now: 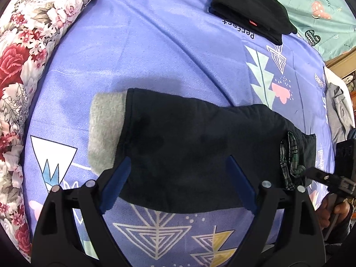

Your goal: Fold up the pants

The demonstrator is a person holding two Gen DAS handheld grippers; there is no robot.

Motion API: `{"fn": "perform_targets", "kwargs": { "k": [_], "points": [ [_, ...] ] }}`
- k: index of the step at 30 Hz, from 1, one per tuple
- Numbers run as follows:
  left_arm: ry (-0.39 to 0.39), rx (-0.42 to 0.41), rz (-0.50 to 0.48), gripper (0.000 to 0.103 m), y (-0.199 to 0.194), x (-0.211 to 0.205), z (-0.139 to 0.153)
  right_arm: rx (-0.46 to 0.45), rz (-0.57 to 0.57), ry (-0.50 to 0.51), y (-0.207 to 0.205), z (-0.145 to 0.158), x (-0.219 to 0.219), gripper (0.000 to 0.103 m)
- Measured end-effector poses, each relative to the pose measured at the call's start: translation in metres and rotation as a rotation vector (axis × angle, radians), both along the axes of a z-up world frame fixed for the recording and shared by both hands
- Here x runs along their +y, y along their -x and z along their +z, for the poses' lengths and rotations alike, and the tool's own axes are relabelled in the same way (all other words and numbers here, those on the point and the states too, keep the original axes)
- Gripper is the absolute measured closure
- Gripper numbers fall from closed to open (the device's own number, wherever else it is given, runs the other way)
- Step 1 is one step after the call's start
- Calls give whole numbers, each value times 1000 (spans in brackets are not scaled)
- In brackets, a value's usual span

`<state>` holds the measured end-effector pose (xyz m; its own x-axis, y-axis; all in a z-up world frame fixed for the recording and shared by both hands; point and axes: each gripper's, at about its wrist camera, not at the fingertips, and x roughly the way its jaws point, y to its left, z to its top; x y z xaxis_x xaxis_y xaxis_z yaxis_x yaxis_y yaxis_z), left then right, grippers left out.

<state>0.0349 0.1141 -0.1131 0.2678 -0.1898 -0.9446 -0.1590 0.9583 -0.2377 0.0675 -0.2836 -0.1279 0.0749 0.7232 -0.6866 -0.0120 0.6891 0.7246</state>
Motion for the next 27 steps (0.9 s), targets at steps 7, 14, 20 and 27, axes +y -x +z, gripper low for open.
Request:
{"fn": "perform_targets", "kwargs": {
  "k": [7, 14, 20, 27],
  "points": [
    [5, 10, -4, 14, -5, -2, -3, -67, -143, 185, -27, 1, -23, 84],
    [-6, 4, -31, 14, -6, -7, -1, -69, -78, 255, -28, -6, -17, 88],
    [9, 6, 37, 13, -3, 7, -5, -143, -181, 371, -27, 18, -61, 88],
    [-1, 6, 16, 13, -6, -3, -2, -133, -202, 426, -26, -3, -71, 84]
  ]
}}
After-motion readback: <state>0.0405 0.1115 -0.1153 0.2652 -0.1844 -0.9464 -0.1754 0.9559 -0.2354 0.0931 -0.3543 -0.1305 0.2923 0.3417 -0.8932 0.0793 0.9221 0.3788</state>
